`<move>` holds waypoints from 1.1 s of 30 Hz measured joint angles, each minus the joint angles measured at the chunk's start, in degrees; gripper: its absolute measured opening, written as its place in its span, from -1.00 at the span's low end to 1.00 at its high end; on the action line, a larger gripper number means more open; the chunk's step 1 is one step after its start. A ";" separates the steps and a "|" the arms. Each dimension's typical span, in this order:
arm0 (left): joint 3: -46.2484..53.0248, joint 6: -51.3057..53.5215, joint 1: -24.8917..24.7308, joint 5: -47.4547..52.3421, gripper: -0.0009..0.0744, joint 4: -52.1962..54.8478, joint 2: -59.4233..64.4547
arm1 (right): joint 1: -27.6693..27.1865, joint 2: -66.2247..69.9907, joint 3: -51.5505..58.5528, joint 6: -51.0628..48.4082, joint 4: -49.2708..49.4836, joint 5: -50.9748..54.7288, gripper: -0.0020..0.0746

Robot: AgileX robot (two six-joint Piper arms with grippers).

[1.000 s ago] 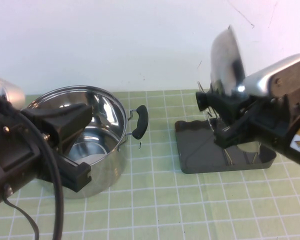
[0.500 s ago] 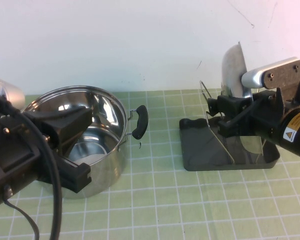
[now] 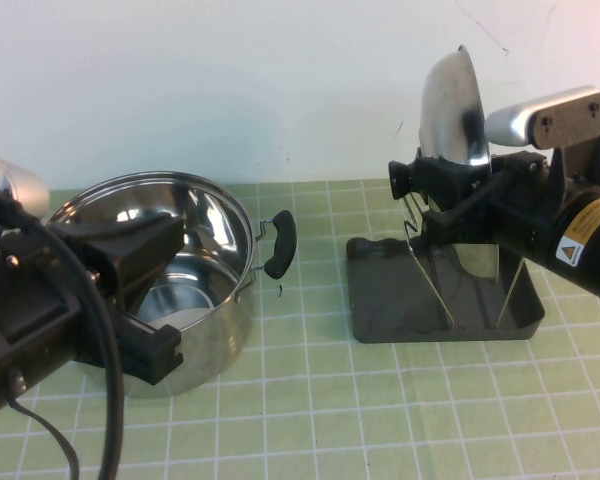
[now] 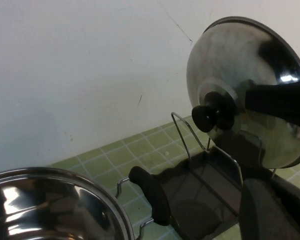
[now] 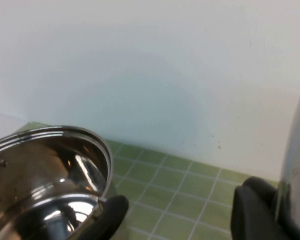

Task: Put pot lid on rack
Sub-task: Place the pot lid on the pot rack

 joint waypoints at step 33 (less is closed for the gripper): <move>-0.98 1.48 0.00 9.63 -0.98 8.67 0.00 | -2.85 -7.94 -1.16 -0.86 -7.57 6.52 0.70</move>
